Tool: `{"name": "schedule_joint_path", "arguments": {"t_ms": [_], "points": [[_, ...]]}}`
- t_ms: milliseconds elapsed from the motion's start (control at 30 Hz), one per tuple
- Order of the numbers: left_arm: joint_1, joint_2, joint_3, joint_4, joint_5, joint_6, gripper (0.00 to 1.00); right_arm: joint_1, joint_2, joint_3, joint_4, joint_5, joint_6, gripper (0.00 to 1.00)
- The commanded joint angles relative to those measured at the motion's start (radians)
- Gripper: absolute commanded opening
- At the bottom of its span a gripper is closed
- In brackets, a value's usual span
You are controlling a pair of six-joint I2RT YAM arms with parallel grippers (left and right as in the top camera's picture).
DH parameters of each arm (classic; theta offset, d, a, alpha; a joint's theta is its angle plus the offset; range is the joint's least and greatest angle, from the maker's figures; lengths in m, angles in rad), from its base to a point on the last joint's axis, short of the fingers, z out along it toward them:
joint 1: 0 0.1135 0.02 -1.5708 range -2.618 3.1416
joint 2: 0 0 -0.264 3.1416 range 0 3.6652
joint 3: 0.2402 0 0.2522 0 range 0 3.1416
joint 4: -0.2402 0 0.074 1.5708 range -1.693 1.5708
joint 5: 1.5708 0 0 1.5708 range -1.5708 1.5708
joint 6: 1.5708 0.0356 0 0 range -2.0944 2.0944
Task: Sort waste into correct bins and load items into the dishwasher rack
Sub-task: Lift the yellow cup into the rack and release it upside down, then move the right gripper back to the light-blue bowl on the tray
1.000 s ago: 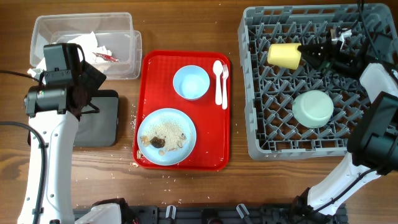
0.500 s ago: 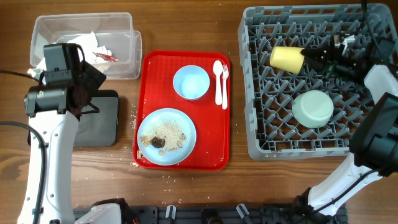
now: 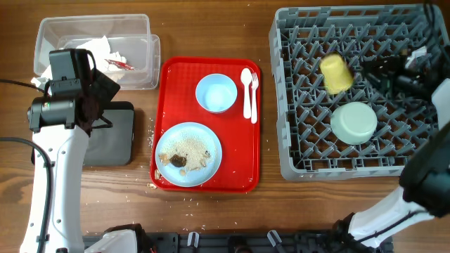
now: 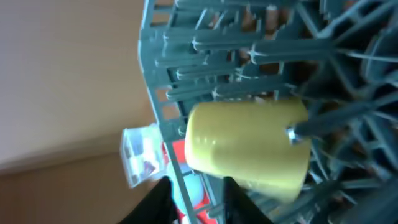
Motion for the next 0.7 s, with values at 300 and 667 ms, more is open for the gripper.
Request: {"name": "schedule_joint_path", "arguments": {"t_ms": [300,667], "points": [[0.003,-0.006,0.000,0.000,-0.023,0.005,1.00,0.357,-0.210,0.064,-0.025,0.610,-0.025,0.09],[0.003,-0.006,0.000,0.000,-0.023,0.005,0.99,0.533,-0.038,0.064,0.058,1.105,0.053,0.08]]}}
